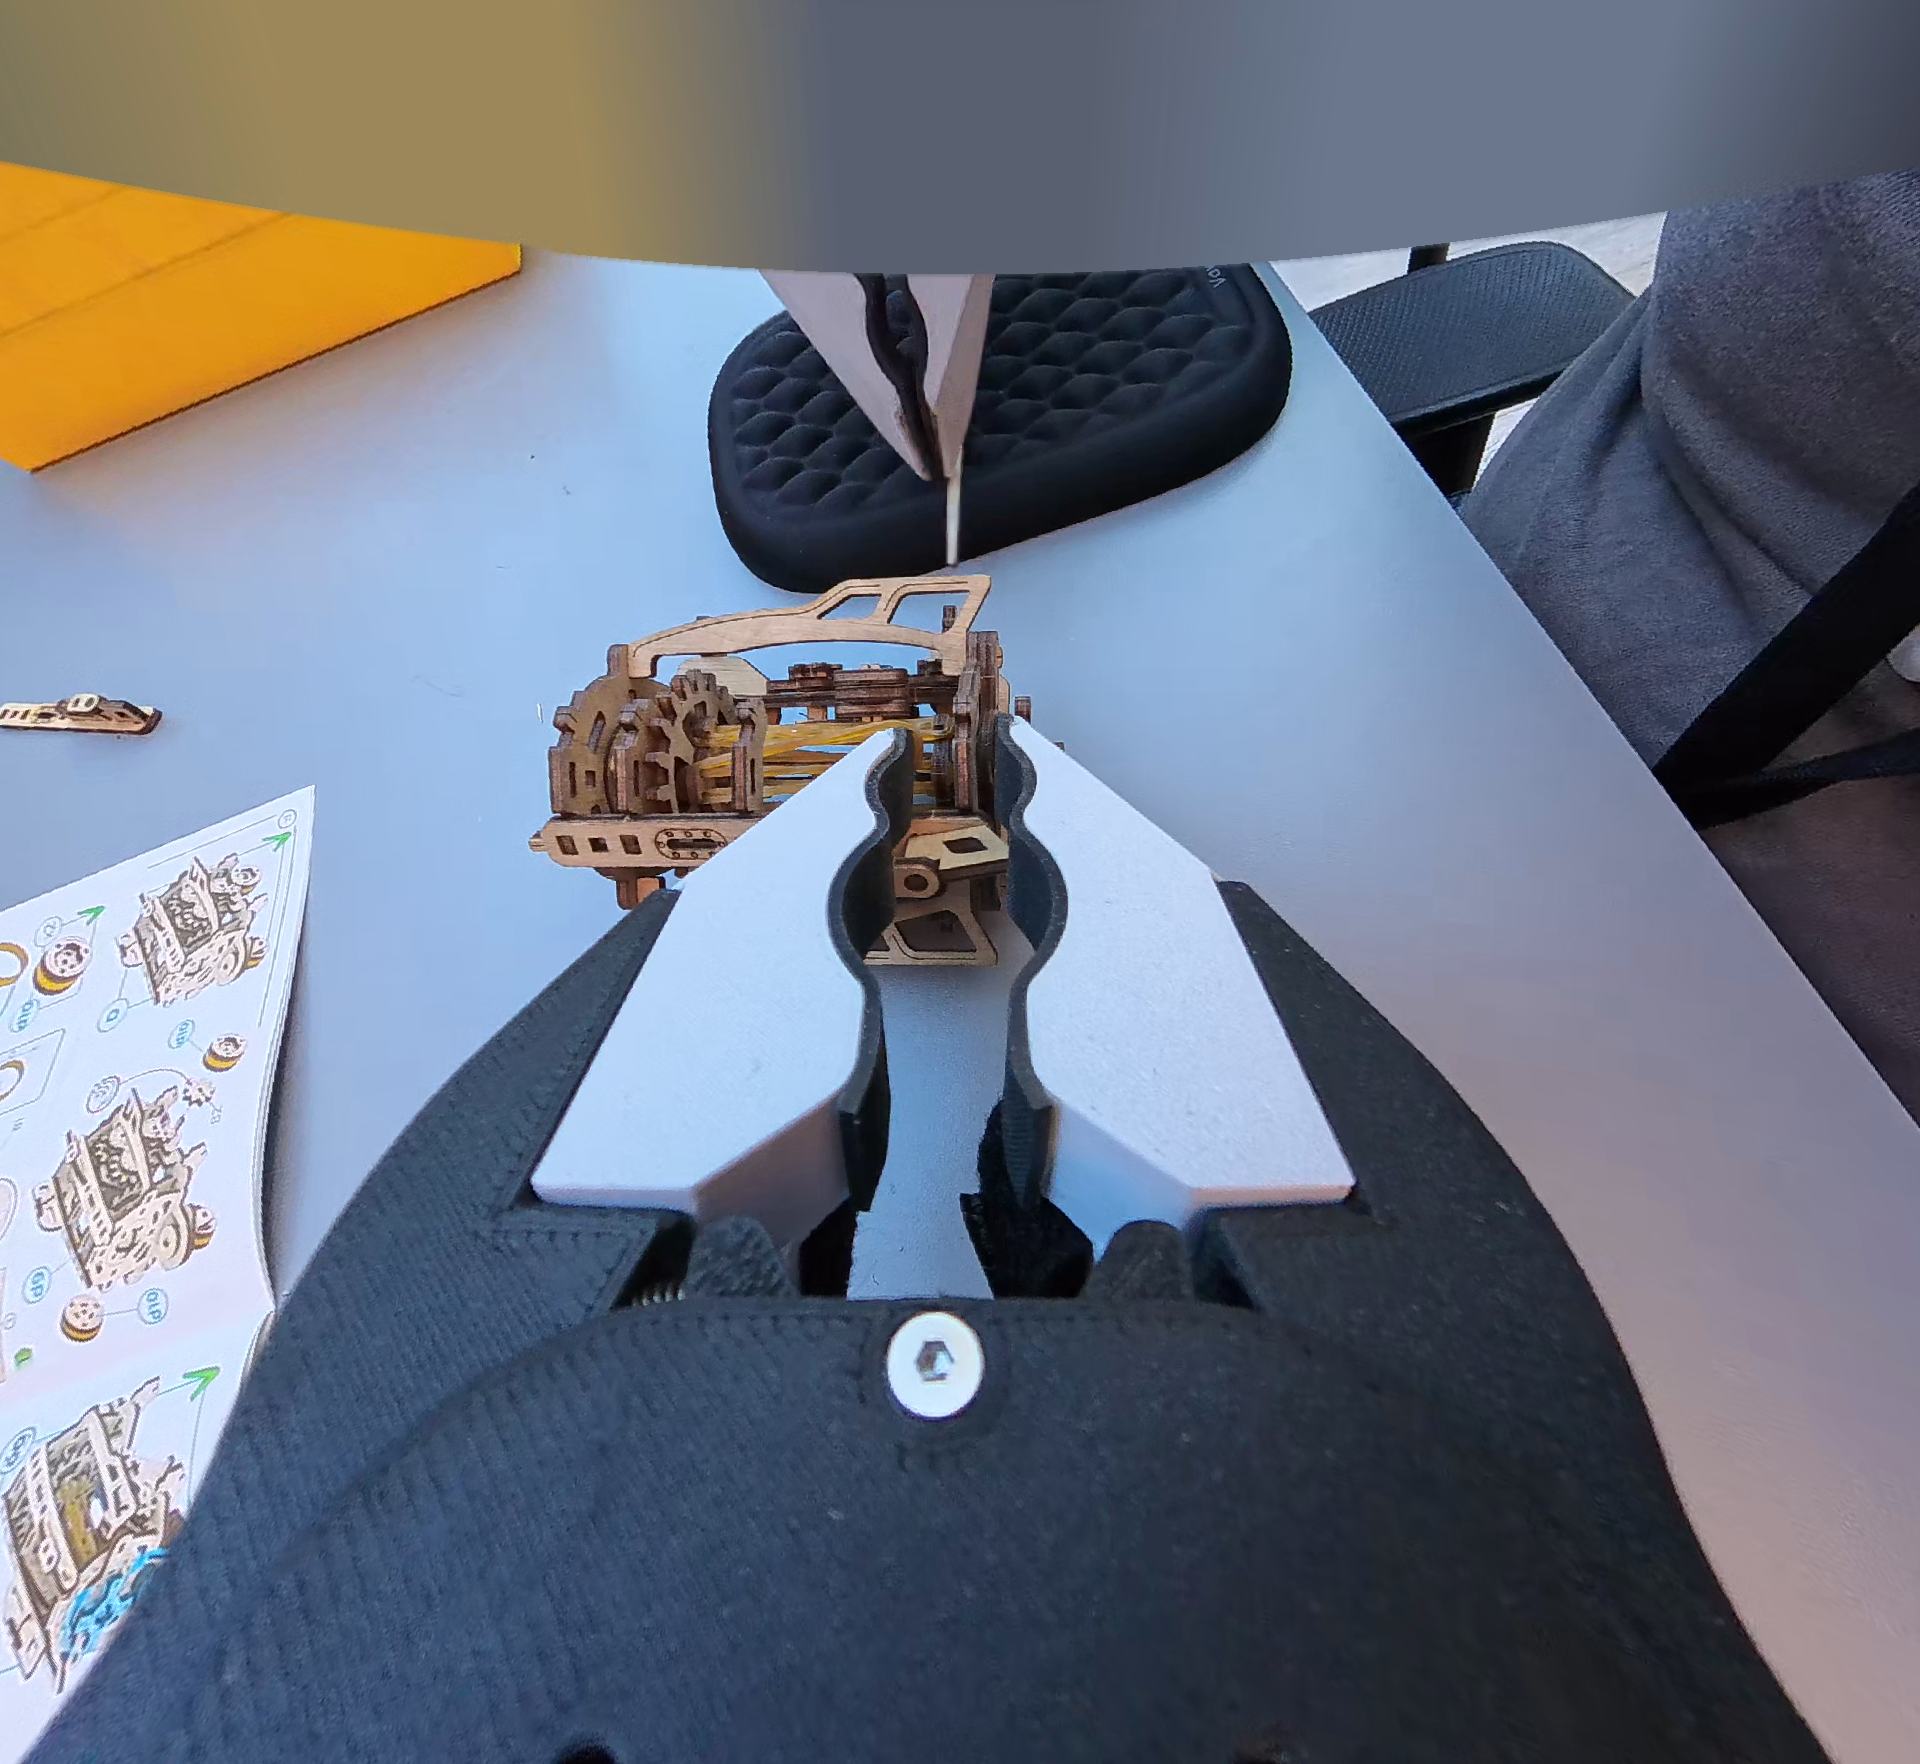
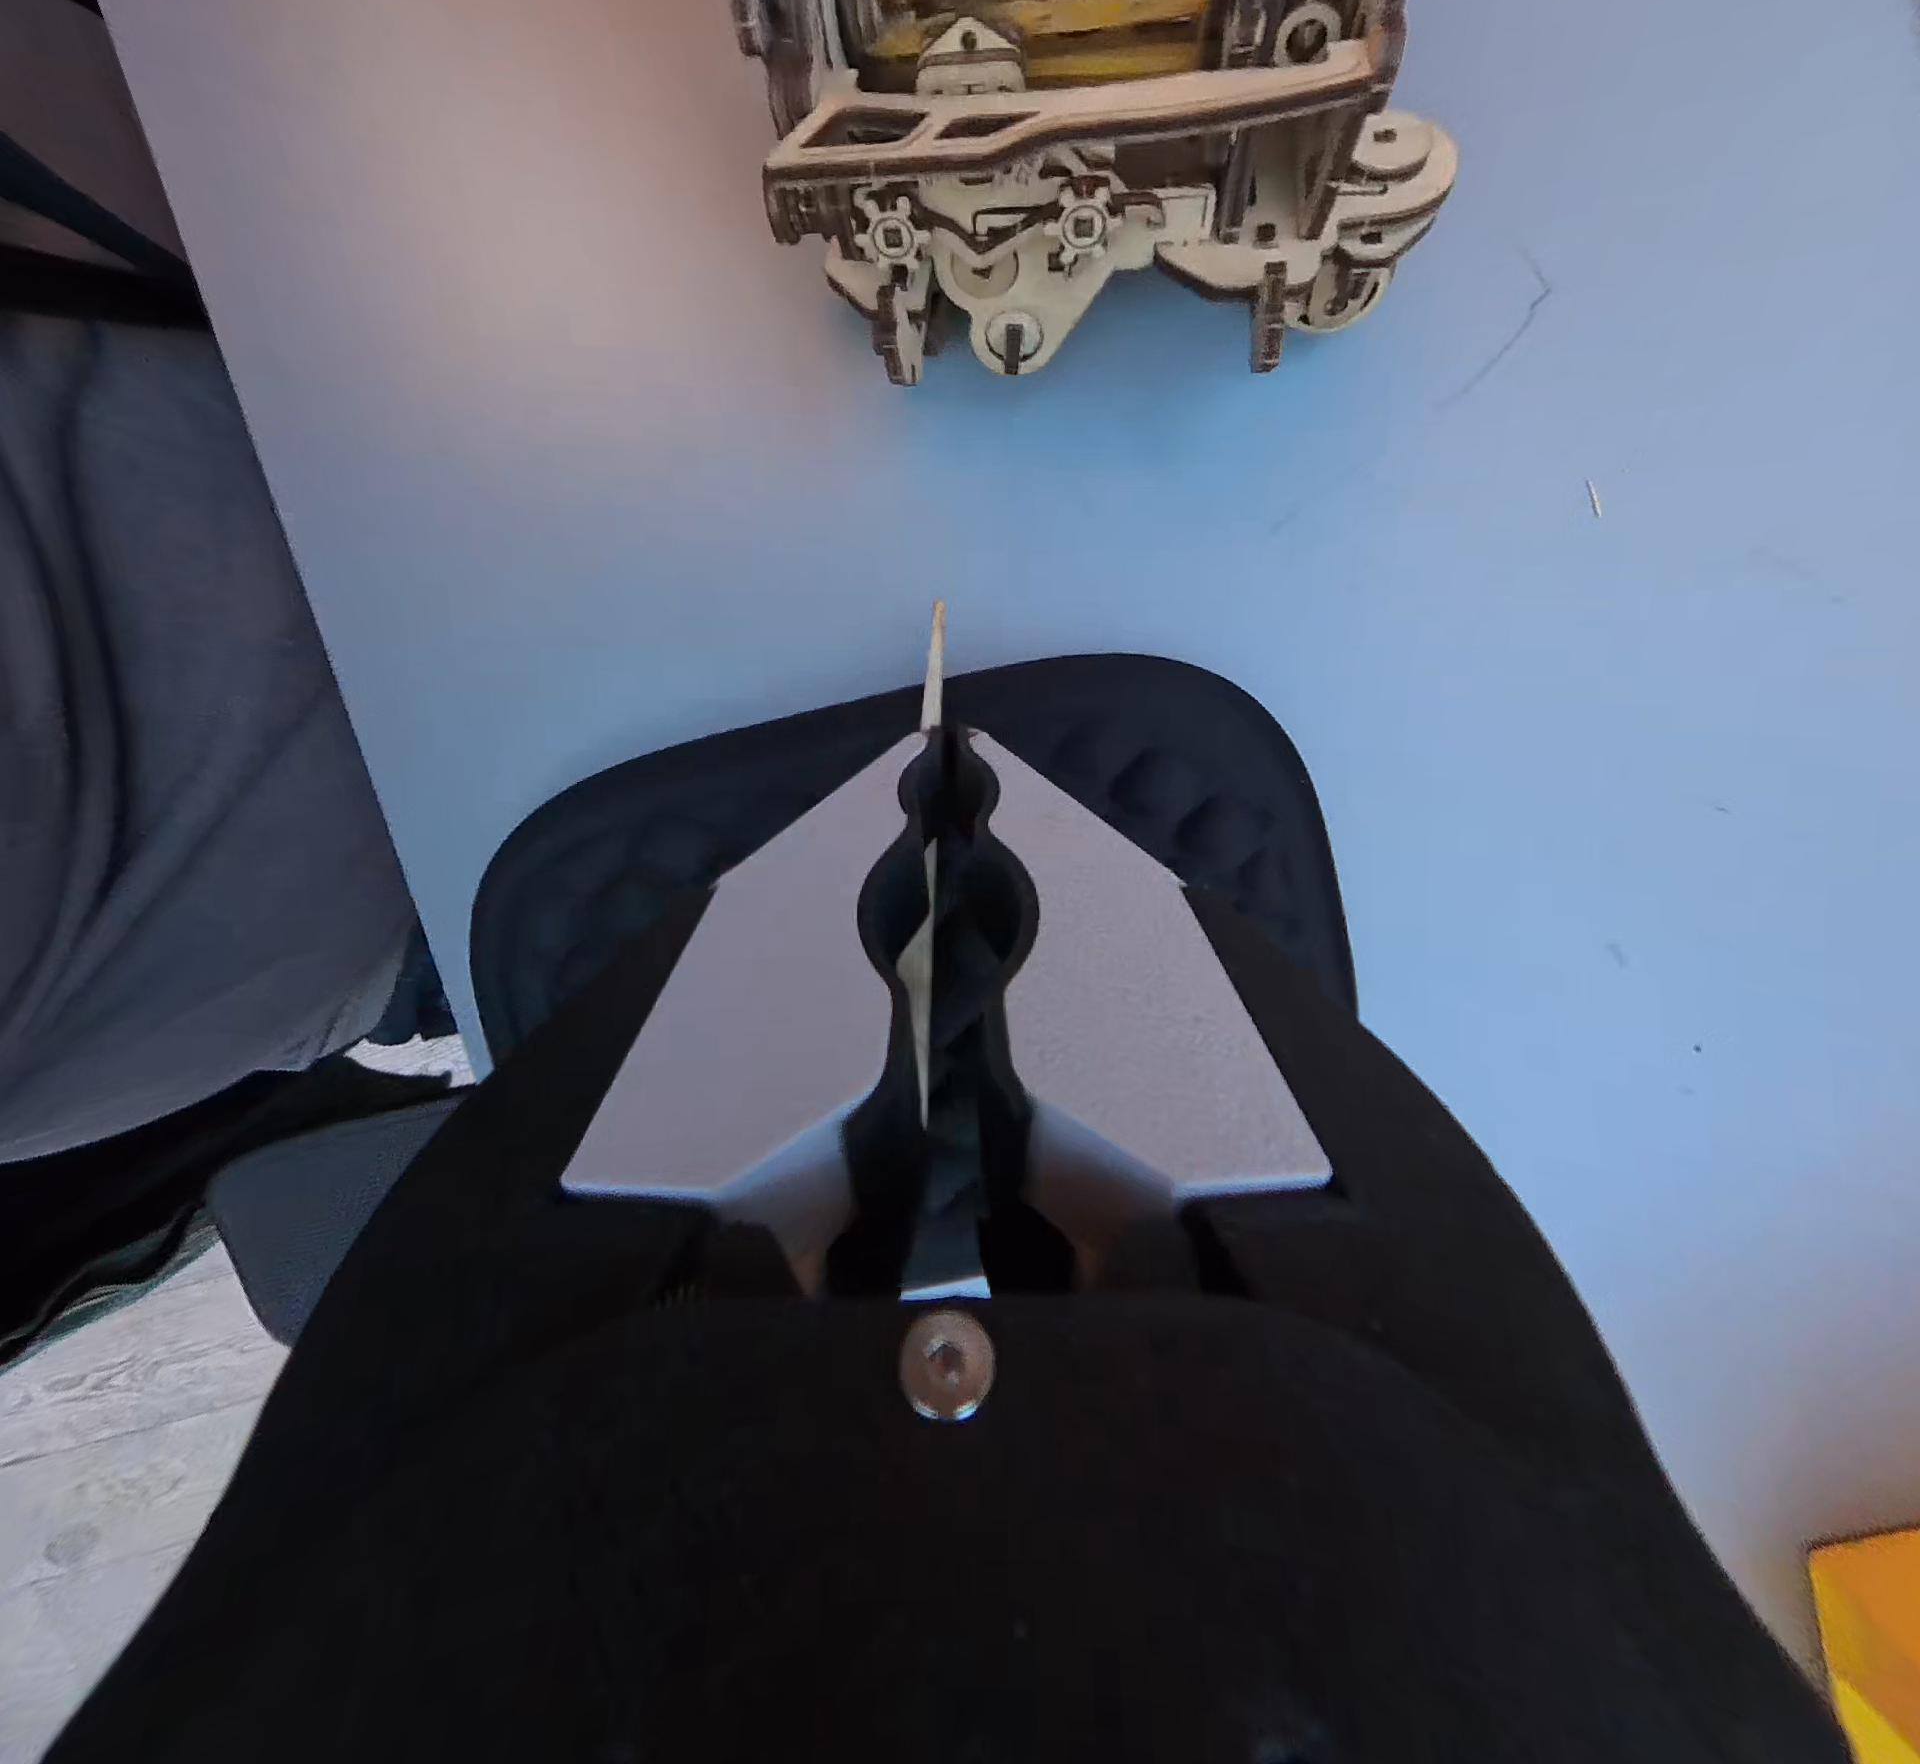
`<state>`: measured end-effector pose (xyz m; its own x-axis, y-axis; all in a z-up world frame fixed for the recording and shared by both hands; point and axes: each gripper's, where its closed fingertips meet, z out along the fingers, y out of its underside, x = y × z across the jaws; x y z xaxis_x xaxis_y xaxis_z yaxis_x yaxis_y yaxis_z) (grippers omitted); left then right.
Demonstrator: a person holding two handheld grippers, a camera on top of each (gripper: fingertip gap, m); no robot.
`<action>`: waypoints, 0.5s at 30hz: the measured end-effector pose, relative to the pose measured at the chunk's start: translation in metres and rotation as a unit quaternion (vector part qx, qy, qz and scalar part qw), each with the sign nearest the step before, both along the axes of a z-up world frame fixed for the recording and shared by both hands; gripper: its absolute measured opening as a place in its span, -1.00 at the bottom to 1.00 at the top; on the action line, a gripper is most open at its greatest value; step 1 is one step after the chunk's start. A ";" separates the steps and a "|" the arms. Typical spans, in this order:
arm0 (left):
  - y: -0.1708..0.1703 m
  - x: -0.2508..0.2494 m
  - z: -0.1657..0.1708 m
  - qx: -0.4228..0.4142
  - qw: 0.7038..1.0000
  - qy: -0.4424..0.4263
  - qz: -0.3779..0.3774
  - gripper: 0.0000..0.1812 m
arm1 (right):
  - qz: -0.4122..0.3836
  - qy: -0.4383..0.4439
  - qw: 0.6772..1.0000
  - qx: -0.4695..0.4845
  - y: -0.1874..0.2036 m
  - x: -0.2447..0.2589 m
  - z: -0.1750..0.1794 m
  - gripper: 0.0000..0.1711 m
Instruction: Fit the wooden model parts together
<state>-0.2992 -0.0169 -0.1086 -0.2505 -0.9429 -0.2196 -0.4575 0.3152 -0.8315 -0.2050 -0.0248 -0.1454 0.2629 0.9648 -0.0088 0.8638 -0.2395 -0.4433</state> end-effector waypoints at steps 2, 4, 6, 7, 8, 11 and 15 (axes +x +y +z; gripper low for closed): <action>0.000 0.000 0.000 0.000 1.000 0.000 0.000 -0.86 | -0.001 0.021 1.000 -0.009 -0.003 -0.005 0.005 -1.00; 0.000 0.000 0.000 0.000 1.000 0.000 0.000 -0.86 | -0.007 0.026 1.000 -0.004 0.000 -0.004 0.007 -1.00; 0.000 0.000 0.000 0.000 1.000 0.000 0.000 -0.86 | -0.010 0.039 0.999 -0.008 -0.001 -0.006 0.008 -1.00; 0.000 0.000 0.000 0.000 1.000 0.000 0.000 -0.86 | -0.012 0.047 0.999 -0.009 -0.001 -0.007 0.009 -1.00; 0.000 0.000 0.000 0.000 1.000 0.000 0.000 -0.86 | -0.014 0.051 0.999 -0.006 0.000 -0.007 0.008 -1.00; 0.000 0.000 0.000 -0.001 1.000 0.001 -0.001 -0.86 | -0.013 0.062 0.998 0.008 0.002 -0.001 0.000 -1.00; 0.000 0.000 0.000 -0.002 1.000 0.001 -0.001 -0.86 | -0.047 0.154 0.986 0.053 0.009 0.008 0.011 -0.90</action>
<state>-0.2993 -0.0172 -0.1087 -0.2525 -0.9432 -0.2159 -0.4579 0.3131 -0.8320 -0.1965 -0.0158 -0.1345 0.3517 0.9361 -0.0035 0.6605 -0.2508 -0.7078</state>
